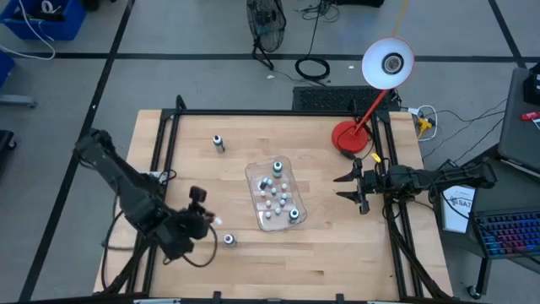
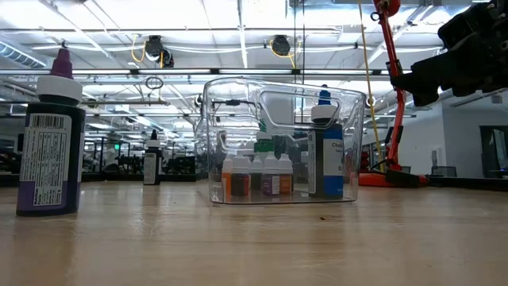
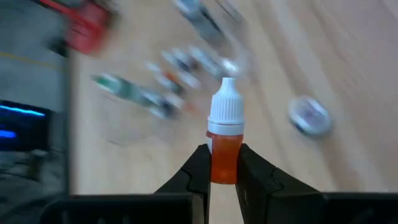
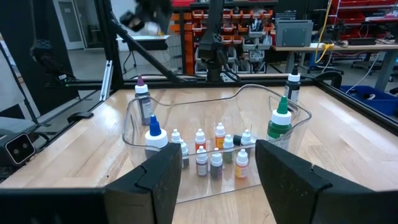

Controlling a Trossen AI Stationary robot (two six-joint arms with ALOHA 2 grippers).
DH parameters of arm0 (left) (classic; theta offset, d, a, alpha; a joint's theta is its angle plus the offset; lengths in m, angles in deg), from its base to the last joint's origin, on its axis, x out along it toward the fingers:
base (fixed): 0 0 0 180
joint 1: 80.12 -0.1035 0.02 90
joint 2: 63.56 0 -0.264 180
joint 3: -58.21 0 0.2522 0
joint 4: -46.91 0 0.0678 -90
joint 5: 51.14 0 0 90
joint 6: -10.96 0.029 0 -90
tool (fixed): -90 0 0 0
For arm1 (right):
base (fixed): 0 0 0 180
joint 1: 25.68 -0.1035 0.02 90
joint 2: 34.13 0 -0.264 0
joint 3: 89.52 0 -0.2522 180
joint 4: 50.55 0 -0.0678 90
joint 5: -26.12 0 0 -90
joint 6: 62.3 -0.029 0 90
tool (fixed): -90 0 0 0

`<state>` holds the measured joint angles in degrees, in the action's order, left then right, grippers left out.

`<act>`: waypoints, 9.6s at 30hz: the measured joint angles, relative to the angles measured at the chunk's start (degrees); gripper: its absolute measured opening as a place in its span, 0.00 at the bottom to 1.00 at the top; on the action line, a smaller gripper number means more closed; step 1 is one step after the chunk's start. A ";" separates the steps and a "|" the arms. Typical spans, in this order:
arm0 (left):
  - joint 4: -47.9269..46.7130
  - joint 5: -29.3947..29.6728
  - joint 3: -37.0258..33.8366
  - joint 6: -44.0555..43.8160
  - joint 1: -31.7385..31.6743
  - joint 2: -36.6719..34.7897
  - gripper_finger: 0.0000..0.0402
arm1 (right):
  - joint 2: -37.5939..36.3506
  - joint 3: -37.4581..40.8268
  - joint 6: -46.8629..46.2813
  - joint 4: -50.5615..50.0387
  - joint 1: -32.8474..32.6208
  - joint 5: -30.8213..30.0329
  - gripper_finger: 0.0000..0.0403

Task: Pick & Place food coloring
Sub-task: Put the small yellow food coloring bottle into the transparent bin, then put the big black food coloring bottle into the transparent bin

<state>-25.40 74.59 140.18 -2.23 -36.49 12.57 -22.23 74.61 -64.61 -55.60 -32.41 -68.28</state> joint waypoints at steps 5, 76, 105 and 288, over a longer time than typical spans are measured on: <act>7.60 6.24 -1.40 3.96 -6.12 -2.58 0.12 | 0.02 0.01 6.53 -0.21 0.01 -0.05 0.48; 46.33 -27.79 -4.38 31.55 -45.30 14.12 0.12 | 71.93 -39.30 2.75 26.10 4.43 -13.02 0.45; 45.73 -28.17 -2.21 31.04 -43.64 14.53 0.12 | 72.53 -39.28 2.78 29.09 3.88 -11.82 0.45; 56.74 -35.20 -27.54 17.95 -49.71 -13.51 0.67 | 40.46 -38.79 0.41 -10.25 5.52 -2.39 0.26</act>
<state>31.33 39.40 112.64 15.72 -86.20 -0.95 18.23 35.81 -64.20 -65.85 -26.89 -70.67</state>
